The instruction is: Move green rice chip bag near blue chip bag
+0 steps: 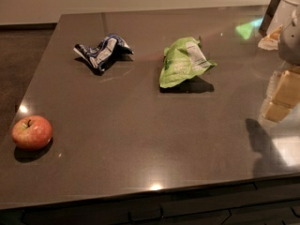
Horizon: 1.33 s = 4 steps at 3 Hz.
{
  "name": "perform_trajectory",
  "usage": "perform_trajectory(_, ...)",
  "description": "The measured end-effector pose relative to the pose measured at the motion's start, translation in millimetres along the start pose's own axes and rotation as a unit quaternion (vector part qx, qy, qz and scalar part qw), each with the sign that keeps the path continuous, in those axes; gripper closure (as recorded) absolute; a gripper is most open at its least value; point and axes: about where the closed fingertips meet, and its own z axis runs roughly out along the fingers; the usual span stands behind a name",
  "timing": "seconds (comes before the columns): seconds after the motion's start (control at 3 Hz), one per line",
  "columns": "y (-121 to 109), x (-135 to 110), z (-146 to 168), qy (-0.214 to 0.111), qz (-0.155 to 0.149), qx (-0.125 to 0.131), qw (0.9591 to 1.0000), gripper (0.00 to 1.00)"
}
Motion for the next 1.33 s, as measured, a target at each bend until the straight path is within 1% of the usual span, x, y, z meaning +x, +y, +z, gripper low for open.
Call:
perform_trajectory(0.33,0.0,0.0,0.0,0.000,0.000,0.000,1.0000,0.00)
perform_trajectory(0.67,-4.2,-1.5,0.6,0.007,0.007,-0.001,1.0000,0.00)
perform_trajectory(1.0,-24.5,-12.9,11.8,0.007,0.030,0.008,0.9995,0.00)
perform_trajectory(1.33,-54.3,-27.6,30.6,-0.001,0.075,0.012,0.9971,0.00)
